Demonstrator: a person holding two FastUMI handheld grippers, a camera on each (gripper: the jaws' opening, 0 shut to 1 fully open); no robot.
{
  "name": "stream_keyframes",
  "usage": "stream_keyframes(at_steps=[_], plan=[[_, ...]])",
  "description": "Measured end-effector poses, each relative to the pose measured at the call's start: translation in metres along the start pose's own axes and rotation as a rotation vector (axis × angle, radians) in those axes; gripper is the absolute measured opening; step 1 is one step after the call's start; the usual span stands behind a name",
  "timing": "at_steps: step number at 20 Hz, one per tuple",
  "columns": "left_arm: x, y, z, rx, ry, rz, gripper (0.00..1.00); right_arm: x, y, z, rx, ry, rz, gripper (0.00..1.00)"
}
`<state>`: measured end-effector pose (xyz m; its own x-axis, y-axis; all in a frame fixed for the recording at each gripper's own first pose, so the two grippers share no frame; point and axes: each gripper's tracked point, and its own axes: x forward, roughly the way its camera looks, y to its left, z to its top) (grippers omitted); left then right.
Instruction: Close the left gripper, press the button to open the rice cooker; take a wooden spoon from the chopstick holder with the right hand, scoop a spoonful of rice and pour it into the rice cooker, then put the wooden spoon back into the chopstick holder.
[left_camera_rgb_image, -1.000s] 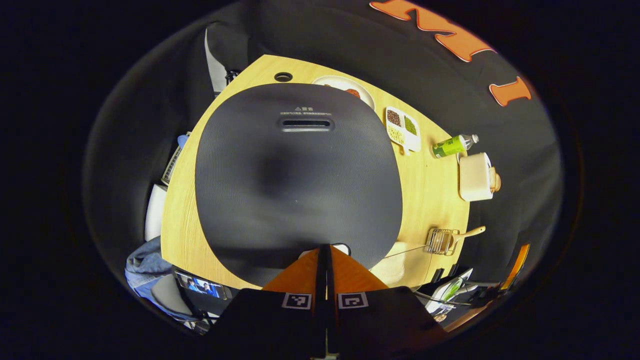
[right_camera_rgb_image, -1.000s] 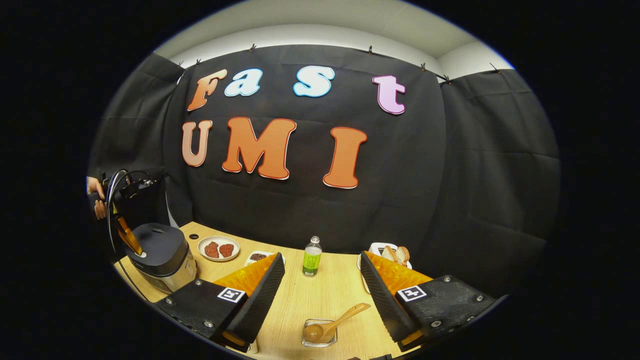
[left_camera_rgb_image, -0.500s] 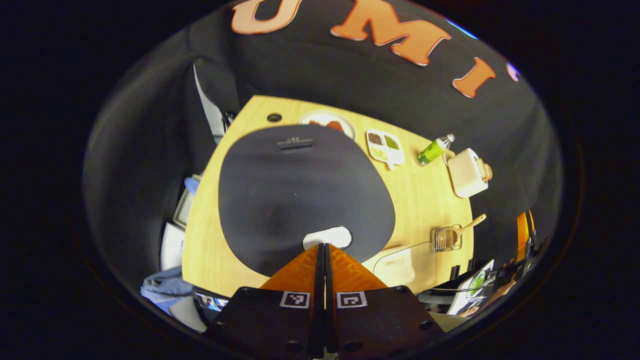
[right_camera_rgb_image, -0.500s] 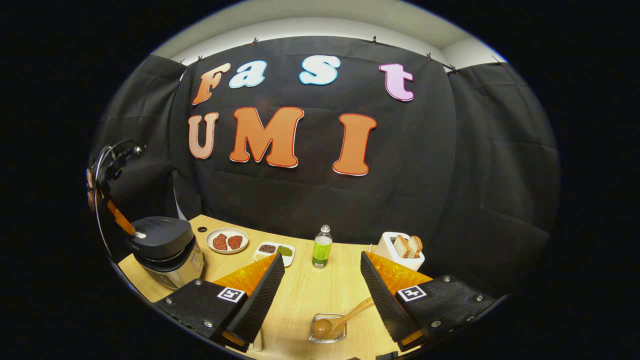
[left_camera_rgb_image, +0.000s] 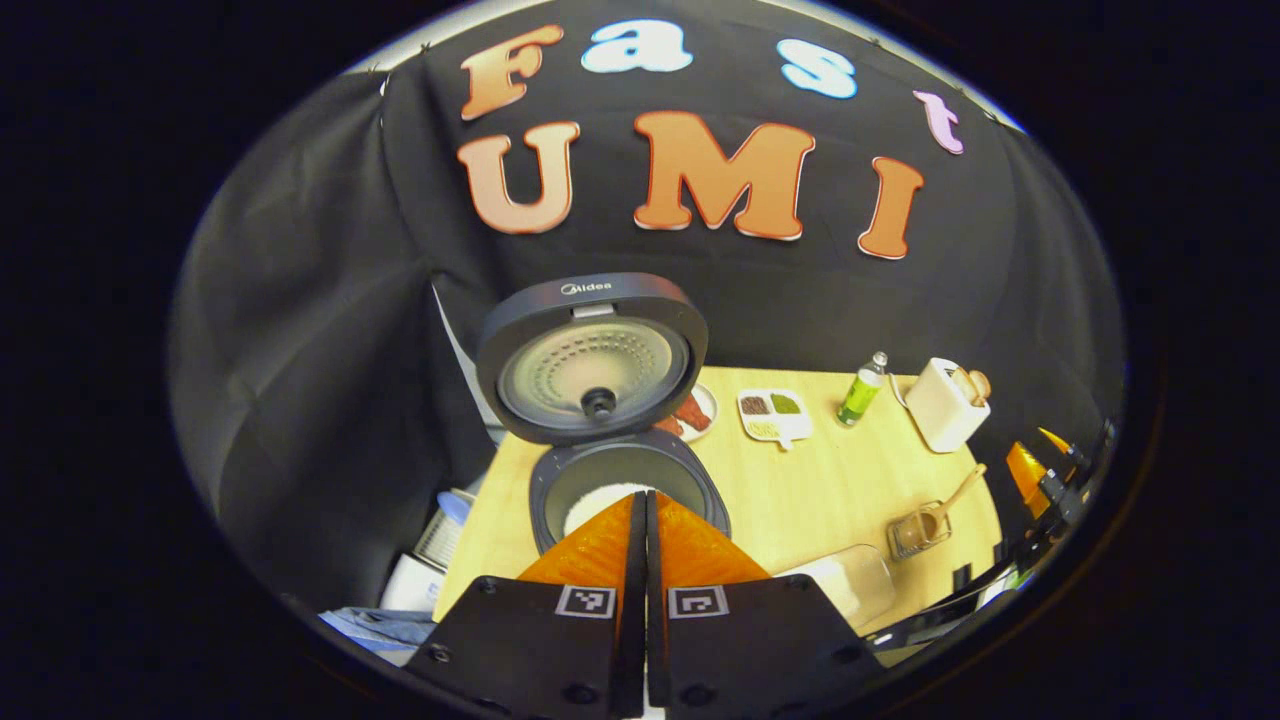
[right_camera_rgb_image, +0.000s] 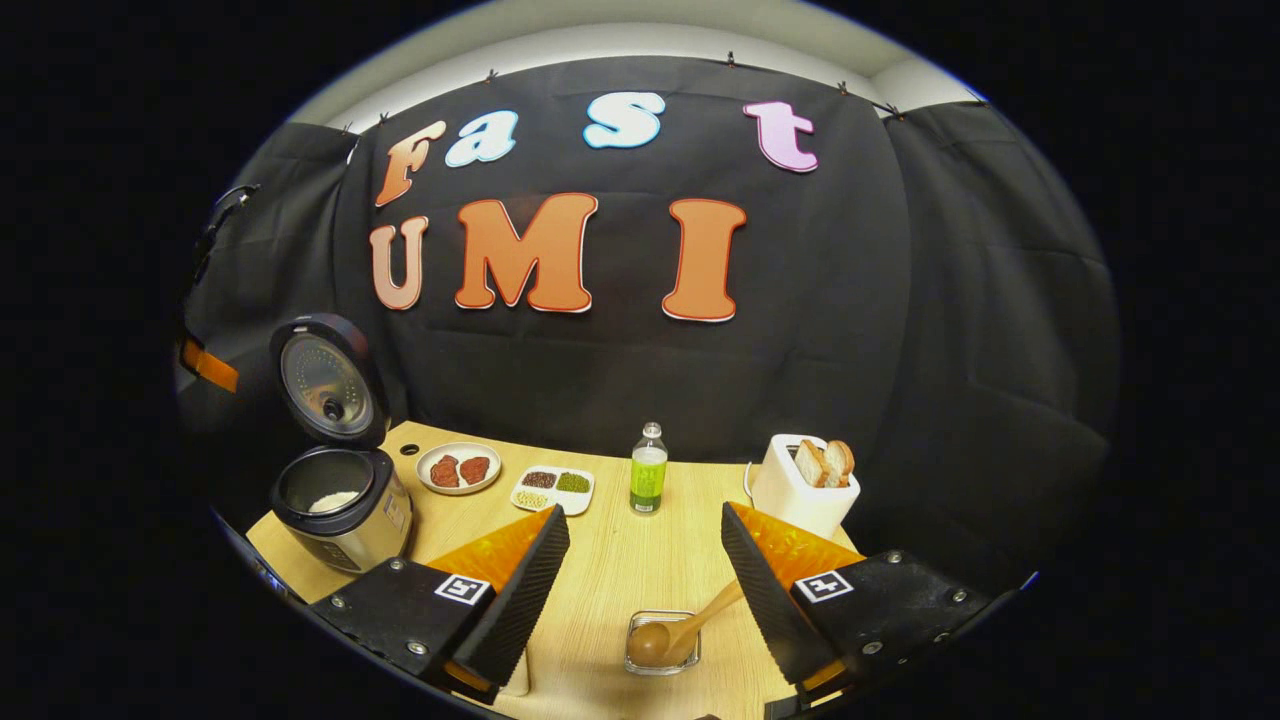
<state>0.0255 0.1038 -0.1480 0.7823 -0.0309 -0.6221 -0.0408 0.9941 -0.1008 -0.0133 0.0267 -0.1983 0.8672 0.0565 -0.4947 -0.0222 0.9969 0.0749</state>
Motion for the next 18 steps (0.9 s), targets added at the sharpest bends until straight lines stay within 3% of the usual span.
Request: stream_keyframes(at_steps=[2, 6, 8, 11, 12, 13, 17, 18], plan=[[-0.014, -0.01, 0.004, 0.0, -0.098, 0.052, 0.06, 0.001, -0.007, -0.01, 0.013, 0.012, -0.006, 0.95], [-0.019, -0.068, 0.0, 0.041, -0.252, 0.084, 0.06, 0.004, -0.022, -0.02, 0.041, 0.029, -0.028, 0.95], [-0.029, -0.092, 0.007, 0.068, -0.325, 0.08, 0.17, 0.006, -0.027, -0.019, 0.036, 0.026, -0.035, 0.95], [-0.037, -0.117, 0.008, 0.102, -0.381, 0.052, 0.2, 0.01, -0.035, -0.016, 0.031, 0.014, -0.049, 0.95], [-0.039, -0.125, 0.01, 0.107, -0.399, 0.043, 0.33, 0.012, -0.037, -0.019, 0.035, 0.018, -0.05, 0.95], [-0.042, -0.129, 0.012, 0.112, -0.416, 0.039, 0.39, 0.013, -0.038, -0.023, 0.037, 0.022, -0.051, 0.95], [-0.055, -0.139, 0.021, 0.134, -0.49, 0.039, 0.32, 0.017, -0.045, -0.035, 0.033, 0.041, -0.056, 0.95], [-0.057, -0.14, 0.023, 0.134, -0.5, 0.048, 0.4, 0.02, -0.047, -0.037, 0.035, 0.047, -0.058, 0.95]])
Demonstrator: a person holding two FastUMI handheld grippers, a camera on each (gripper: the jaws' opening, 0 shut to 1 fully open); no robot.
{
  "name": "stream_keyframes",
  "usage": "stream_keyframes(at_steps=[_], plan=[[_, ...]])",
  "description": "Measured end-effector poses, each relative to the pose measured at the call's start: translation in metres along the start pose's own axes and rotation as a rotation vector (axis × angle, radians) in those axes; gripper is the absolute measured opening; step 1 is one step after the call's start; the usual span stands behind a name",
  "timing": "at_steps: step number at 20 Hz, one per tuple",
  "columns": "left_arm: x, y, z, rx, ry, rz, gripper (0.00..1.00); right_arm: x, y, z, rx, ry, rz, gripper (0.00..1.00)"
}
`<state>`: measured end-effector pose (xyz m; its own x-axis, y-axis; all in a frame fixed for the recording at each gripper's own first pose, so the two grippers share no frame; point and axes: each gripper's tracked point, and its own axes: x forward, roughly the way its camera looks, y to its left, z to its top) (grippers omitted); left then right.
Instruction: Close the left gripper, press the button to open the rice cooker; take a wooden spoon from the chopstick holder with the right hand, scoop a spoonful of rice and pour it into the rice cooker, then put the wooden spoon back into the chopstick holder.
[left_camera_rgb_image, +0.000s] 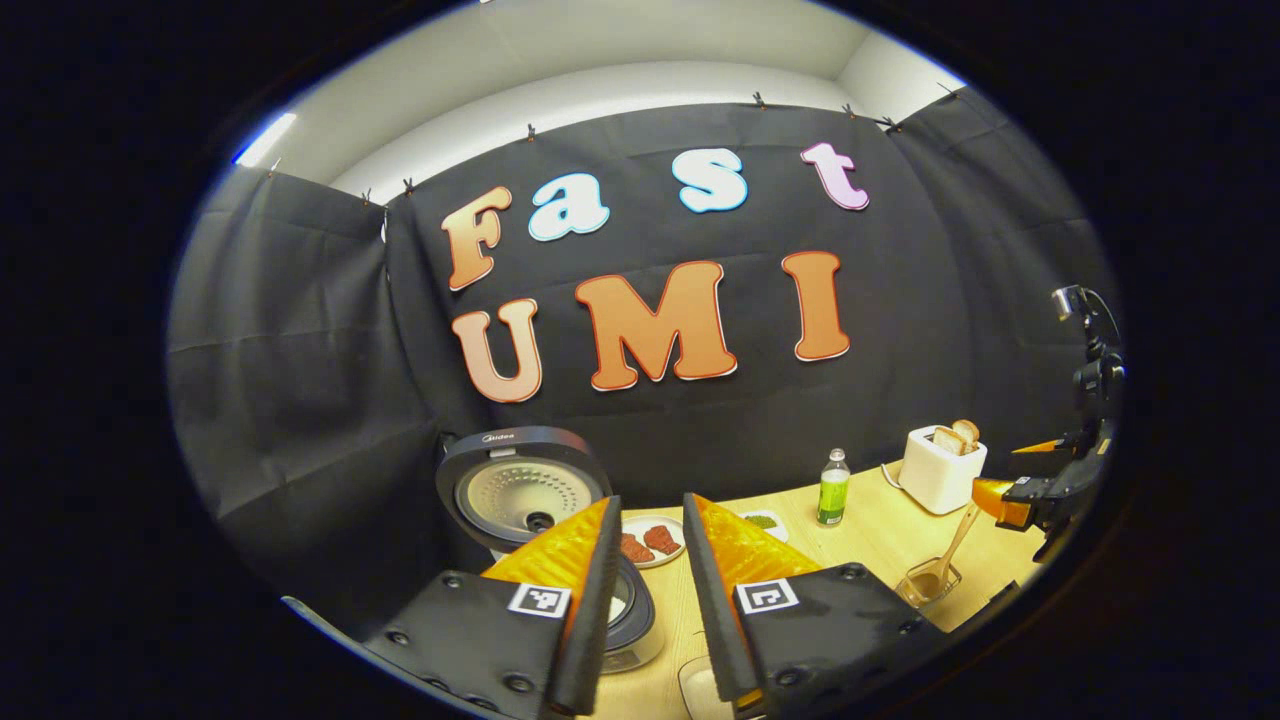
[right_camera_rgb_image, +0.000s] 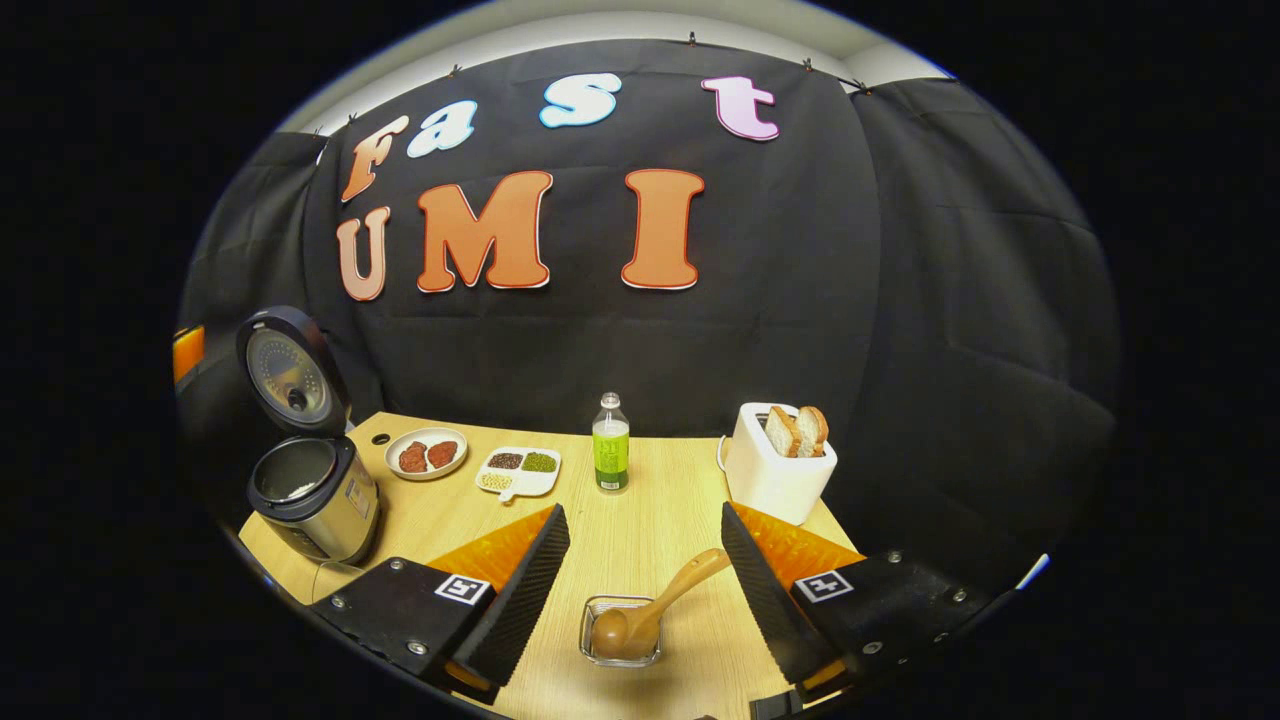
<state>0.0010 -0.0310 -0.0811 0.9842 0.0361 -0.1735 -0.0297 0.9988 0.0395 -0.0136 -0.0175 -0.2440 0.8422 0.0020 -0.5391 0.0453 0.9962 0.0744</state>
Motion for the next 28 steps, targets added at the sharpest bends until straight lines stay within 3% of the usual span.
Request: stream_keyframes(at_steps=[2, 5, 7, 8, 11, 12, 13, 14, 19, 23, 25, 28], plan=[[-0.001, -0.005, -0.003, -0.004, -0.009, -0.005, 0.57, 0.004, -0.004, -0.005, 0.006, 0.012, -0.001, 0.95], [0.0, -0.004, 0.0, 0.008, -0.027, 0.013, 0.69, 0.011, -0.013, -0.016, 0.01, 0.028, -0.006, 0.95], [0.0, -0.005, -0.004, 0.016, -0.027, 0.024, 0.72, 0.016, -0.02, -0.028, 0.006, 0.05, -0.015, 0.95], [0.0, -0.006, -0.006, 0.014, -0.023, 0.026, 0.8, 0.018, -0.025, -0.035, 0.001, 0.061, -0.019, 0.95], [0.002, -0.012, -0.01, 0.004, -0.01, 0.028, 0.8, 0.032, -0.039, -0.061, 0.002, 0.117, -0.03, 0.95], [0.002, -0.014, -0.01, 0.004, -0.007, 0.028, 0.89, 0.039, -0.042, -0.068, 0.011, 0.136, -0.03, 0.95], [0.002, -0.017, -0.011, 0.01, -0.001, 0.029, 0.89, 0.045, -0.043, -0.076, 0.023, 0.155, -0.026, 0.95], [0.001, -0.019, -0.01, 0.017, 0.0, 0.032, 0.77, 0.052, -0.043, -0.083, 0.035, 0.175, -0.025, 0.95], [-0.007, -0.019, -0.011, 0.052, 0.008, 0.061, 0.78, 0.079, -0.04, -0.12, 0.125, 0.283, 0.002, 0.92], [-0.011, -0.005, -0.022, 0.039, 0.043, 0.105, 0.94, 0.097, -0.029, -0.145, 0.219, 0.344, 0.05, 0.72], [-0.014, -0.003, -0.026, 0.011, 0.058, 0.116, 0.78, 0.104, -0.02, -0.149, 0.287, 0.359, 0.075, 0.58], [-0.018, 0.0, -0.023, 0.017, 0.056, 0.125, 0.78, 0.113, -0.012, -0.154, 0.329, 0.366, 0.092, 0.38]])
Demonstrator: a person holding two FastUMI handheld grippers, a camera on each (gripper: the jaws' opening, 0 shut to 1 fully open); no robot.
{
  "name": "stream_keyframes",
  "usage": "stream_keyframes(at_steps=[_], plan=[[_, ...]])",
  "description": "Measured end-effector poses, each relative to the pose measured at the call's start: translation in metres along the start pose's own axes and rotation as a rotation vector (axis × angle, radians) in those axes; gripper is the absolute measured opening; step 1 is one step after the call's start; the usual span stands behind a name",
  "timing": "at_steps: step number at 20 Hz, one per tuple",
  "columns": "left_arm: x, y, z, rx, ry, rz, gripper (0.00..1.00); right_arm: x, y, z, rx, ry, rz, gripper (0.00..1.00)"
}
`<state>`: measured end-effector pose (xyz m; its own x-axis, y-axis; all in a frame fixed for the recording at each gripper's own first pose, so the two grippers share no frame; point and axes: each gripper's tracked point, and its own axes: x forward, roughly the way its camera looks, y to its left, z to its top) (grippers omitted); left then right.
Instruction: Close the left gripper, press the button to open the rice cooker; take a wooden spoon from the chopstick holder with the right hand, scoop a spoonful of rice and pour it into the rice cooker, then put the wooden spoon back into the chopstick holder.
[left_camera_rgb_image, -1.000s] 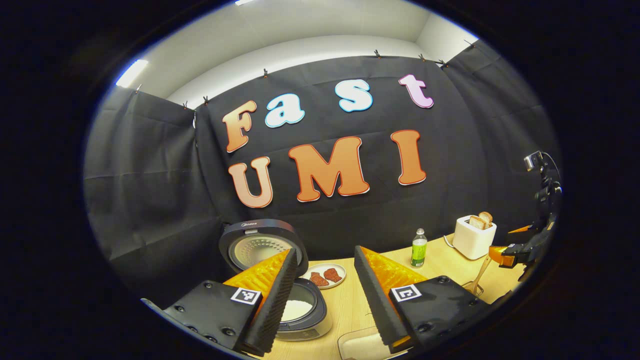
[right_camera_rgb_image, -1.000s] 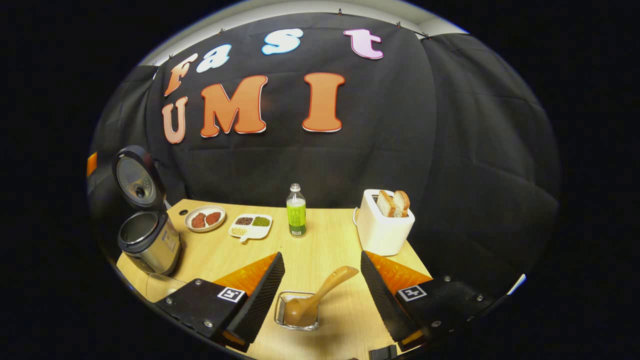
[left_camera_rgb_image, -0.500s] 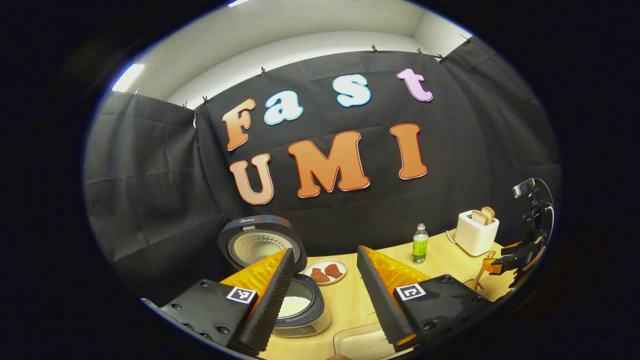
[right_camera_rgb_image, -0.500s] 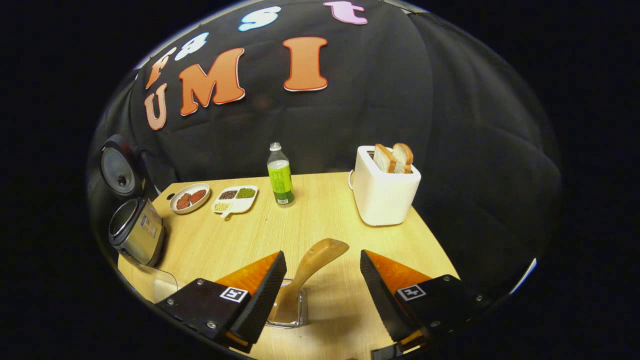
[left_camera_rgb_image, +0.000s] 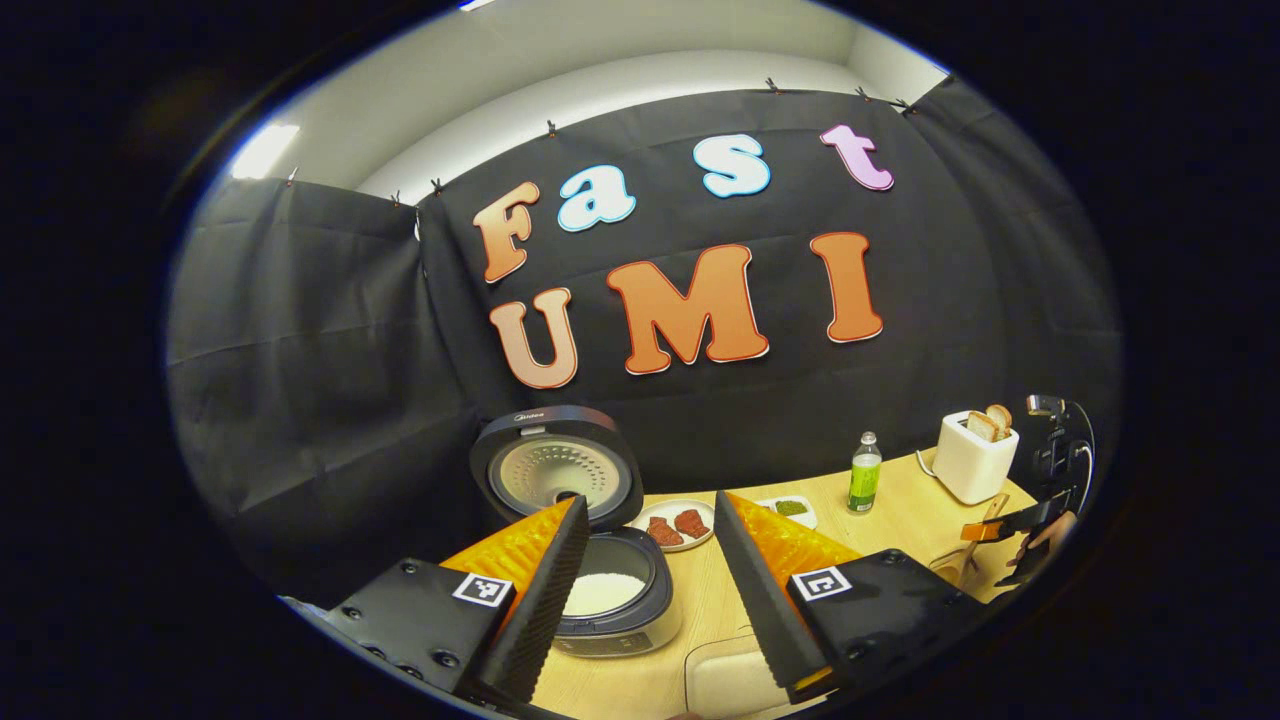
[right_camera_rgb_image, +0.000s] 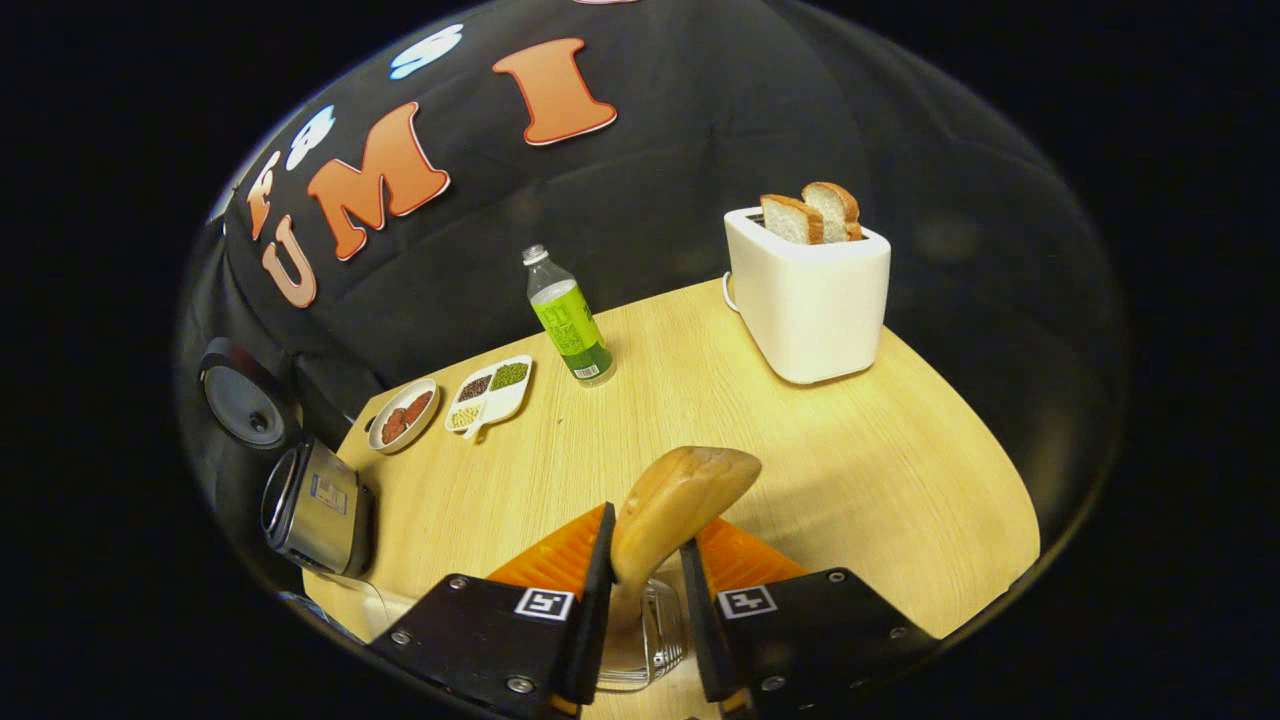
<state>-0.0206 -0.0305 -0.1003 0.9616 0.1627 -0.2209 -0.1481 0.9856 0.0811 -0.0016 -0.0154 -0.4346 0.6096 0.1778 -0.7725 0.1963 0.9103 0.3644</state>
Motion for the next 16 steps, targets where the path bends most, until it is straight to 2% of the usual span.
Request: stream_keyframes(at_steps=[2, 6, 16], plan=[[-0.004, -0.001, 0.0, 0.009, -0.007, 0.001, 0.78, 0.0, 0.001, -0.001, 0.016, 0.008, -0.004, 0.28], [-0.009, 0.006, -0.001, 0.02, -0.017, 0.012, 0.78, -0.004, 0.001, -0.006, 0.122, 0.017, -0.013, 0.18], [0.003, 0.004, 0.001, 0.004, -0.036, -0.047, 0.78, -0.044, 0.004, -0.025, 0.157, -0.068, -0.032, 0.16]])
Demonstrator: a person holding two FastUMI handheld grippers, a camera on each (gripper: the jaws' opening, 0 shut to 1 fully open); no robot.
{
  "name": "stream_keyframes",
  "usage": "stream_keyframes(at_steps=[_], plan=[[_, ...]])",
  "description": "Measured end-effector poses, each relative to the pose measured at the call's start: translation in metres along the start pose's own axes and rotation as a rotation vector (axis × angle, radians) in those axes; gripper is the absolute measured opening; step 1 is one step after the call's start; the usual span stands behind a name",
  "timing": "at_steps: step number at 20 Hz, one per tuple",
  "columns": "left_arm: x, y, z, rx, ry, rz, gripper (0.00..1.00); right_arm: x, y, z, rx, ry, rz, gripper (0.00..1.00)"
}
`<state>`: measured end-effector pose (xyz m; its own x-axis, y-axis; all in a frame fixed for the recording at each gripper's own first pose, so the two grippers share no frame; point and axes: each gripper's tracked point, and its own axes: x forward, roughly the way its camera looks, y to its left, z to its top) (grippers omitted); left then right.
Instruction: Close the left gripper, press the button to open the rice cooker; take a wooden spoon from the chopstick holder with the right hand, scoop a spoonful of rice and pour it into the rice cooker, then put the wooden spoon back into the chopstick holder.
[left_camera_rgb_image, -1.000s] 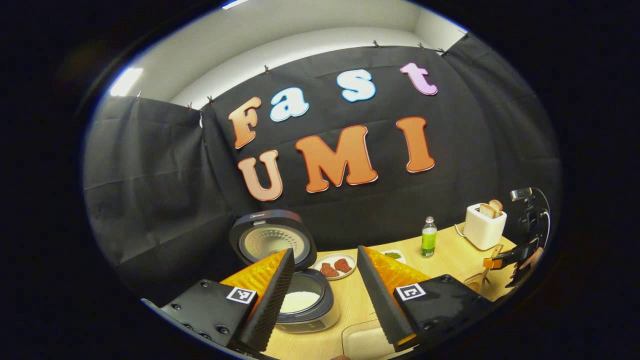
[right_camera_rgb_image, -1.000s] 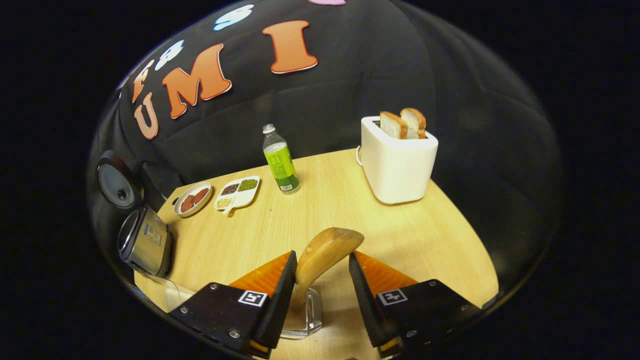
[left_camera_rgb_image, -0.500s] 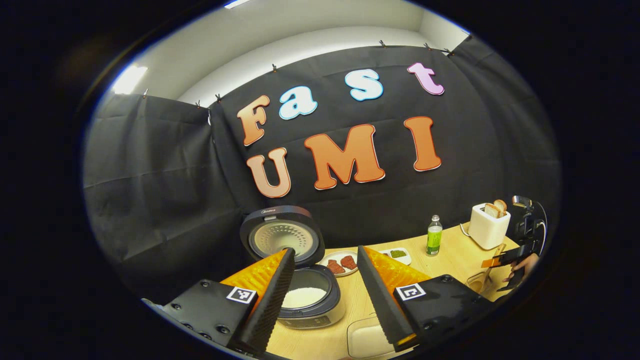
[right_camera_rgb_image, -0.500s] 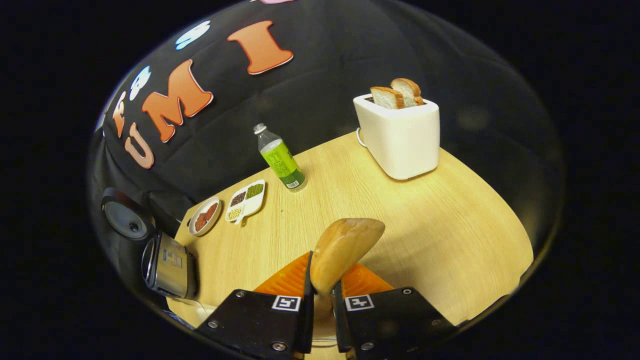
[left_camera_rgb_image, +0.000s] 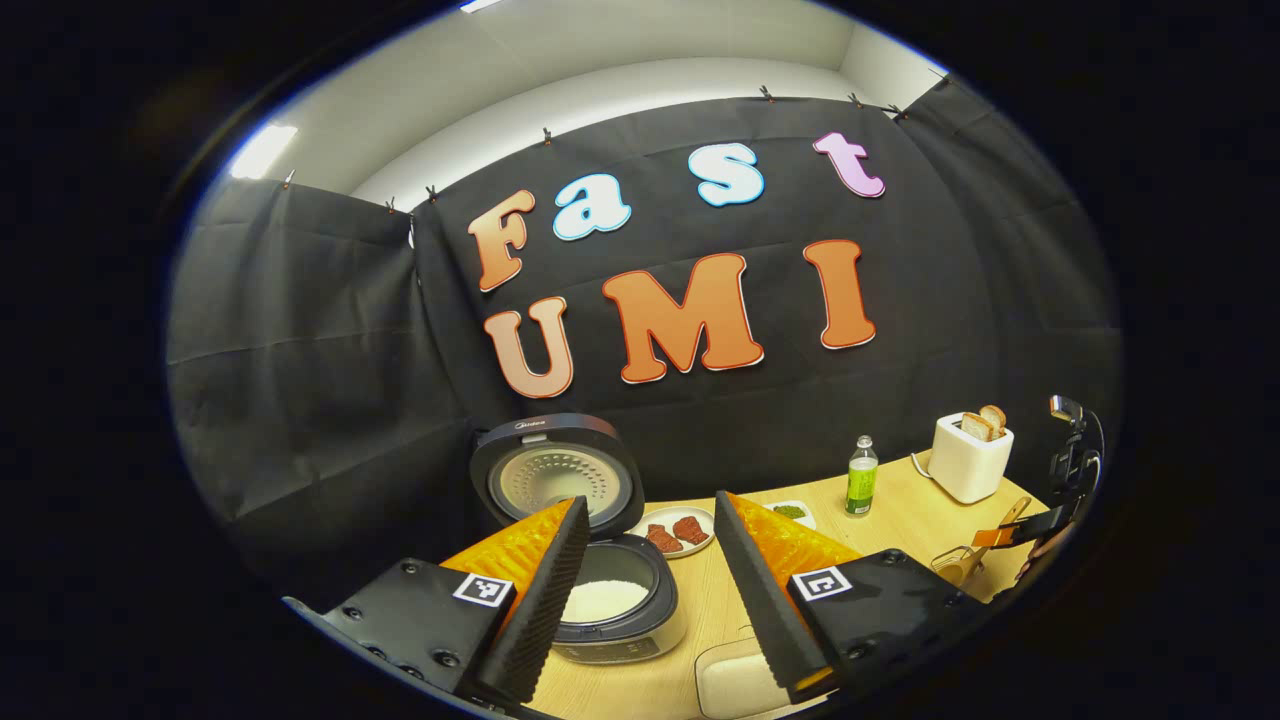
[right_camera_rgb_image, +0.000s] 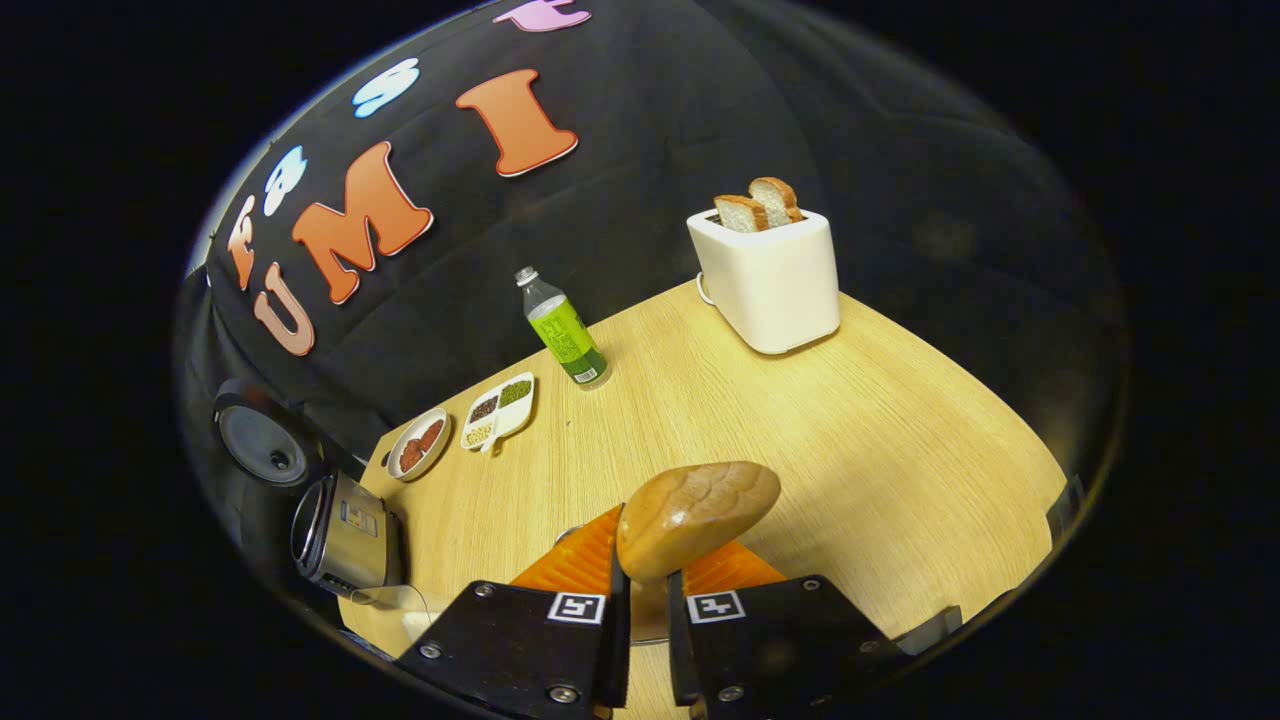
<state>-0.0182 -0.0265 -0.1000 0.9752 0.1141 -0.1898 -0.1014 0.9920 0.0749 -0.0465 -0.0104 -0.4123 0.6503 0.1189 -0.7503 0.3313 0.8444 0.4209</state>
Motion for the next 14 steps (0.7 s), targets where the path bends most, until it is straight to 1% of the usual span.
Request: stream_keyframes(at_steps=[1, 2, 4, 6, 8, 9, 10, 11, 14], plan=[[0.0, -0.001, -0.001, 0.004, -0.002, -0.01, 0.86, -0.001, 0.001, -0.002, 0.015, 0.006, 0.001, 0.16], [0.0, -0.001, 0.001, 0.009, -0.007, -0.013, 0.78, 0.0, 0.0, -0.003, 0.022, 0.005, -0.007, 0.16], [0.001, 0.001, 0.003, 0.01, -0.015, -0.02, 0.78, -0.001, 0.001, -0.004, 0.02, 0.002, -0.013, 0.16], [0.0, 0.002, 0.002, 0.011, -0.02, -0.027, 0.78, -0.003, 0.009, -0.012, 0.029, 0.051, -0.006, 0.16], [0.001, 0.005, 0.001, 0.009, -0.022, -0.03, 0.78, 0.002, 0.009, -0.011, 0.018, 0.07, -0.031, 0.16], [0.002, 0.009, 0.001, 0.008, -0.023, -0.03, 0.78, 0.001, 0.012, -0.011, 0.012, 0.076, -0.032, 0.16], [0.002, 0.012, 0.002, 0.007, -0.025, -0.028, 0.78, 0.002, 0.014, -0.009, 0.006, 0.078, -0.029, 0.14], [0.004, 0.015, 0.002, 0.006, -0.027, -0.027, 0.78, 0.002, 0.015, -0.01, -0.005, 0.08, -0.032, 0.14], [0.006, 0.02, 0.001, 0.007, -0.029, -0.028, 0.78, 0.002, 0.01, -0.007, -0.004, 0.06, -0.068, 0.14]])
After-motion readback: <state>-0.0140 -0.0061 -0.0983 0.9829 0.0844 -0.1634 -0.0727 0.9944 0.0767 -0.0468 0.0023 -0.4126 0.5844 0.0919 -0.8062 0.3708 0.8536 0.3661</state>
